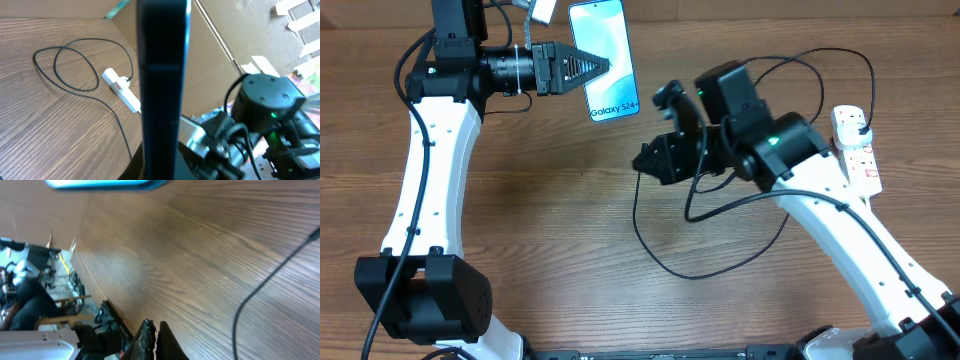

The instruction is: Plug charger to phone and switch on socket

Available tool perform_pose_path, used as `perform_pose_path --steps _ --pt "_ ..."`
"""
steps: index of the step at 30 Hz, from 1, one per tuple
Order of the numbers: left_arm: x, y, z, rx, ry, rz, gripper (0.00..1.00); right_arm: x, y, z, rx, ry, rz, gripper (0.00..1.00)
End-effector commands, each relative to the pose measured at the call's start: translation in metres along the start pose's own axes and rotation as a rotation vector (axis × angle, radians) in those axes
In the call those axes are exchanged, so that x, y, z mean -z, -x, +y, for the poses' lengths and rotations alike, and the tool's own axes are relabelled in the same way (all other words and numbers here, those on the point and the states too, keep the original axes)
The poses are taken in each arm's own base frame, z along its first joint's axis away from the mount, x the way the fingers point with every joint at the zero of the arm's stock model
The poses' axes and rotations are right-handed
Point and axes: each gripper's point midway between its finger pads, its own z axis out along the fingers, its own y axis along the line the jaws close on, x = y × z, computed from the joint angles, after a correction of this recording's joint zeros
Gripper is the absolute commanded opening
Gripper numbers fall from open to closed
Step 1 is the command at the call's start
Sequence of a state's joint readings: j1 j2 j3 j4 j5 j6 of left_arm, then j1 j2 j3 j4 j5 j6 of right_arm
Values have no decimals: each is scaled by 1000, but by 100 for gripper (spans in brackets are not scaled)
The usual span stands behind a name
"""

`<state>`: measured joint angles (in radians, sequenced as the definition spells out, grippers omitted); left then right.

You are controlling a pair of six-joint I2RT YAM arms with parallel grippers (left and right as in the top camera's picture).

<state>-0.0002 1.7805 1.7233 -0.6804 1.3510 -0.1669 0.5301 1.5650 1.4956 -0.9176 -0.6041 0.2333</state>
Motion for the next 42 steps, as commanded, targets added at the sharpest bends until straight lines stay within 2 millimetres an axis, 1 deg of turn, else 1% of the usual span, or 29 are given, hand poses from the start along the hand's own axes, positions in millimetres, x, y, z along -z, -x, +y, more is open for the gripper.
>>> perform_pose_path --steps 1,2,3,5,6,7,8,9,10,12,14,16,17,20,21,22,23,25,26,27,28,29,30,31,32,34,36,39,42 --pt "0 1 8 -11 68 -4 4 9 13 -27 -117 -194 -88 4" --pt "2 -1 20 24 136 -6 4 11 12 -34 -144 -234 -97 4" --pt "5 -6 38 73 244 -6 4 12 11 -43 -170 -281 -103 9" --pt "21 -19 77 189 486 -4 4 13 7 -52 -200 -324 -105 28" --pt "33 -28 96 260 622 -5 4 11 5 -55 -203 -327 -99 56" --pt "45 -37 110 322 736 -5 4 8 3 -58 -207 -333 -91 69" --pt "55 -44 119 357 813 -1 4 6 2 -60 -210 -335 -85 74" --pt "61 -49 124 377 866 5 4 5 1 -61 -211 -337 -82 75" --pt "71 -56 130 400 938 15 4 -2 -3 -69 -217 -358 -72 75" --pt "79 -64 134 418 996 33 4 -11 -9 -79 -236 -375 -47 75" --pt "83 -68 136 428 1024 43 4 -18 -12 -84 -272 -380 -21 75" --pt "88 -70 138 431 1057 49 4 -26 -12 -85 -299 -384 42 79" --pt "89 -71 139 432 1064 48 4 -26 -11 -85 -300 -395 69 79" --pt "90 -70 139 437 1068 40 4 -22 0 -85 -306 -451 176 81" --pt "90 -70 139 438 1068 40 4 -18 10 -92 -318 -524 208 81" --pt "90 -70 139 439 1068 41 4 -19 20 -100 -321 -579 216 81" --pt "90 -71 139 441 1069 43 4 -23 26 -105 -321 -601 220 81" --pt "90 -72 139 446 1069 48 4 -38 37 -113 -317 -597 210 84" --pt "90 -73 138 449 1070 51 4 -50 43 -120 -309 -591 192 86" --pt "90 -75 138 453 1070 55 4 -58 48 -125 -305 -586 180 86" --pt "90 -75 138 456 1071 58 4 -67 52 -129 -300 -577 167 83" --pt "90 -76 138 459 1071 61 4 -76 56 -135 -317 -576 150 72" --pt "90 -77 138 460 1072 63 4 -81 57 -138 -332 -578 146 67" --pt "90 -77 138 460 1071 63 4 -88 55 -145 -374 -587 142 56" --pt "90 -77 138 461 1071 62 4 -97 51 -153 -418 -600 151 53" --pt "90 -77 138 461 1071 62 4 -107 46 -166 -441 -629 164 50" --pt "90 -77 138 460 1071 62 4 -116 41 -178 -445 -660 178 50" --pt "90 -77 138 460 1071 62 4 -125 35 -187 -459 -668 192 50" --pt "90 -77 138 460 1071 62 4 -131 33 -192 -459 -667 190 50"
